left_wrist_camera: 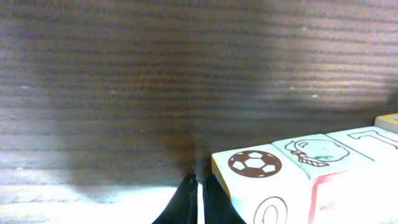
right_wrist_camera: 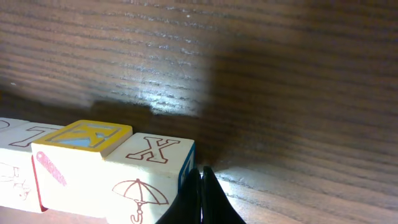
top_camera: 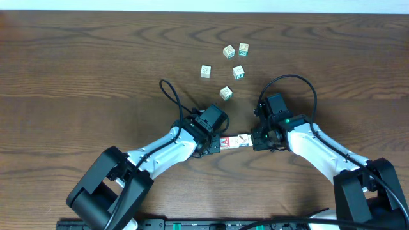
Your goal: Lift 5 blocks
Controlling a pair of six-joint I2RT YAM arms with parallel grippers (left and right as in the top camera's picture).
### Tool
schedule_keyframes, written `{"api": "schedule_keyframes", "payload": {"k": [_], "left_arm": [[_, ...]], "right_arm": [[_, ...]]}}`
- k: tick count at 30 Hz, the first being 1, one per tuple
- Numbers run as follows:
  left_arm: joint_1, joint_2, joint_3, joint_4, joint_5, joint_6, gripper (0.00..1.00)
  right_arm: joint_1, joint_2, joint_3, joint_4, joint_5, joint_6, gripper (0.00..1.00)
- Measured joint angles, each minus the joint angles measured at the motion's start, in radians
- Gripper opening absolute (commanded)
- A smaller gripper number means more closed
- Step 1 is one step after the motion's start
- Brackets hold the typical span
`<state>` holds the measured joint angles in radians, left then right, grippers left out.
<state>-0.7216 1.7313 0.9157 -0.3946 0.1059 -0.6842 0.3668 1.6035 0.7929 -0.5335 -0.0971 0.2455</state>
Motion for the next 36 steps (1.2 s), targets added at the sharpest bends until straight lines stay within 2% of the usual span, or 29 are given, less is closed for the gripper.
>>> {"api": "schedule_keyframes", "payload": {"k": [36], "left_arm": [[0.003, 0.000, -0.018, 0.043, -0.007, -0.005, 0.07]], "right_arm": [[0.019, 0.000, 0.000, 0.023, 0.004, 0.066, 0.01]]}}
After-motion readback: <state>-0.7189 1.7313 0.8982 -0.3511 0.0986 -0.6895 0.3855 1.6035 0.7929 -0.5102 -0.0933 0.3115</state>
